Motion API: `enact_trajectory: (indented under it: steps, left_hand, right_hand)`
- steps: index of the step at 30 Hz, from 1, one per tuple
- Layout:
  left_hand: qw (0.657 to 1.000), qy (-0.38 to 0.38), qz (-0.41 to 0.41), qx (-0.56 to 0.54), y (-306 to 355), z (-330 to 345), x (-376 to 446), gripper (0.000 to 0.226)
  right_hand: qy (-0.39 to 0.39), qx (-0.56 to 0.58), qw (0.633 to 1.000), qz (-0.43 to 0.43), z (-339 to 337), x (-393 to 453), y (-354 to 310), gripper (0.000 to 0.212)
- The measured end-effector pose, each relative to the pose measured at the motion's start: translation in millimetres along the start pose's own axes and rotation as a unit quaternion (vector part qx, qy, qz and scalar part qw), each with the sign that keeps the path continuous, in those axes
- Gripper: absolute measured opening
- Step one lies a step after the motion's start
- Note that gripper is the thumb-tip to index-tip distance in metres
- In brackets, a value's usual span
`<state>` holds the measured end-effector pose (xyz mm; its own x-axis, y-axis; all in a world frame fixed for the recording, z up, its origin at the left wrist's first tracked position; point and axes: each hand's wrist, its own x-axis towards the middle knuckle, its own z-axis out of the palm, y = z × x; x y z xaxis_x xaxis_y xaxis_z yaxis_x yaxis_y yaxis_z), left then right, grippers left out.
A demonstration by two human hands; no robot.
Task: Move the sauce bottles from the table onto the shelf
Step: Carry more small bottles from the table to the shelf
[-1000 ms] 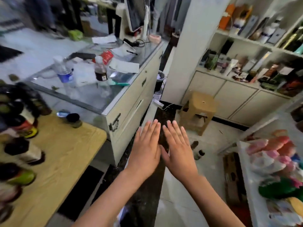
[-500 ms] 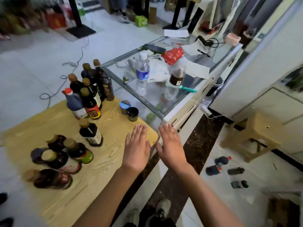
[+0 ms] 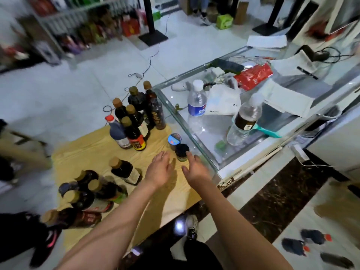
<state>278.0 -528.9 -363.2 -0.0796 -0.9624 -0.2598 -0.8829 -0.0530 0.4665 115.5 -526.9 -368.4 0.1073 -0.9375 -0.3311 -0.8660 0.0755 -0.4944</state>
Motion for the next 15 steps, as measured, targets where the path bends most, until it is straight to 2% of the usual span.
enact_trajectory:
  steps: [6, 12, 15]
  left_hand:
    - [1.000, 0.023, -0.018, 0.004, -3.8, -1.1, 56.5, 0.055]
    - [1.000, 0.002, -0.012, 0.012, -11.3, 16.4, 108.1, 0.054]
    - [0.999, -0.016, -0.002, 0.036, -10.9, 23.5, 133.7, 0.053]
  right_hand:
    - [-0.028, 0.038, 0.999, -0.021, 7.8, 37.3, 8.6, 0.066]
    - [-0.071, -0.021, 0.997, 0.002, 15.2, 71.2, 8.0, 0.065]
    - [-0.066, -0.017, 0.997, 0.028, 22.5, 83.1, 6.3, 0.051]
